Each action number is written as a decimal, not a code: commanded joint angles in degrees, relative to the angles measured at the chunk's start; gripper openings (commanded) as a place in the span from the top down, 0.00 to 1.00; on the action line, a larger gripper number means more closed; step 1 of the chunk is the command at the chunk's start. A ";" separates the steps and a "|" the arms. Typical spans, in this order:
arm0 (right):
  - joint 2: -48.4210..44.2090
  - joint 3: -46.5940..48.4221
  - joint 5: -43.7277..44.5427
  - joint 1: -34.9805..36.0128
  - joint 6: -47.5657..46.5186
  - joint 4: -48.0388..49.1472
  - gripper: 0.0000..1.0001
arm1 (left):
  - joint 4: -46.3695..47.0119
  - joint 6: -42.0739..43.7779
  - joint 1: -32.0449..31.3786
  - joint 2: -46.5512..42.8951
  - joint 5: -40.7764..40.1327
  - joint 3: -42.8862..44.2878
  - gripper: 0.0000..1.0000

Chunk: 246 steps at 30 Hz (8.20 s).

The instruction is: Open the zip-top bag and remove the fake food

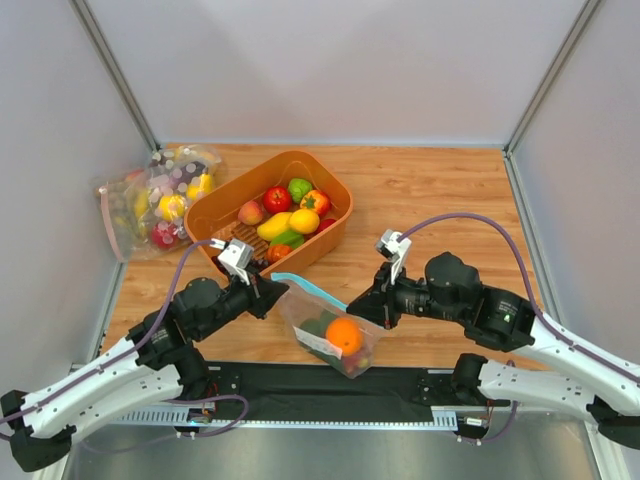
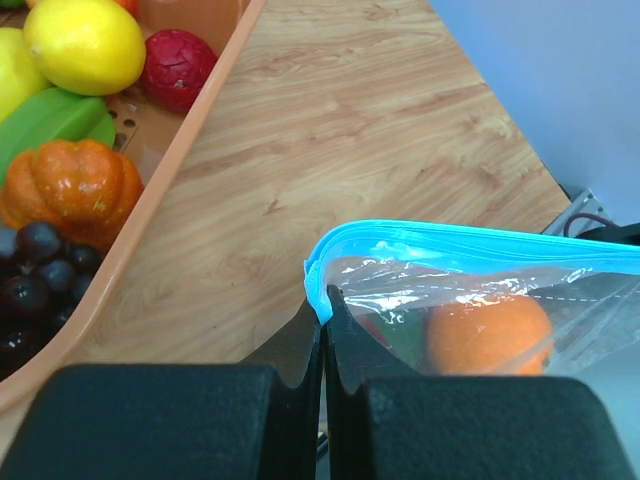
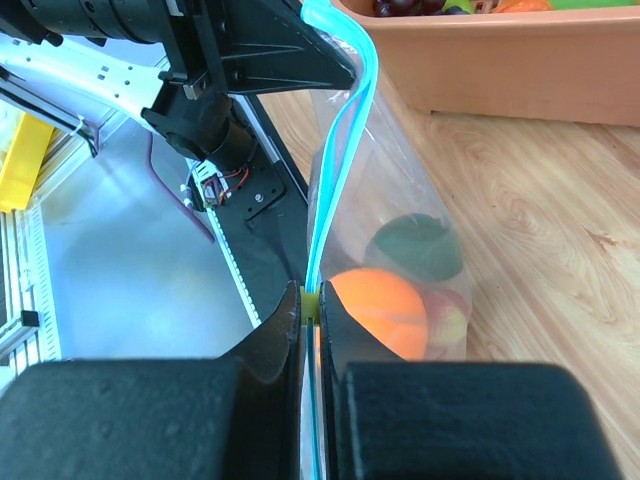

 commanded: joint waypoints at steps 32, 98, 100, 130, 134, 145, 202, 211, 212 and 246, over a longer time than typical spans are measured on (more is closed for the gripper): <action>-9.53 -1.45 2.12 0.23 1.60 -6.04 1.00 | -12.47 3.20 1.57 -10.74 -3.39 -1.23 1.00; 3.12 -1.88 -2.54 0.40 0.11 3.54 0.55 | 6.17 11.82 1.65 -0.71 39.60 2.11 1.00; 3.12 -2.41 -2.37 0.40 0.02 3.28 0.55 | 6.17 11.82 1.65 -0.71 39.86 2.11 1.00; 9.28 -4.08 -5.28 5.85 2.48 10.75 0.99 | 1.69 13.92 1.65 1.22 30.90 4.22 0.99; 7.96 -3.03 -0.01 5.85 2.13 8.56 1.00 | -0.50 14.10 1.57 -0.09 28.53 5.10 0.92; 4.97 6.64 27.68 5.85 2.92 -6.74 1.00 | -11.58 9.89 1.65 0.69 16.31 14.15 0.27; 1.45 -0.12 39.21 -3.55 7.14 -11.49 1.00 | -17.04 -2.25 -11.27 25.03 7.43 24.09 1.00; -1.35 2.42 36.66 -3.55 7.05 -13.69 1.00 | -15.89 -1.90 -11.36 26.45 6.73 24.61 1.00; -1.44 2.94 36.31 -3.55 7.05 -14.04 1.00 | -16.24 -1.72 -11.36 26.27 6.29 25.40 1.00; -0.12 0.84 30.50 -3.46 9.43 -9.73 1.00 | -5.00 10.50 -17.42 48.86 1.54 39.56 0.53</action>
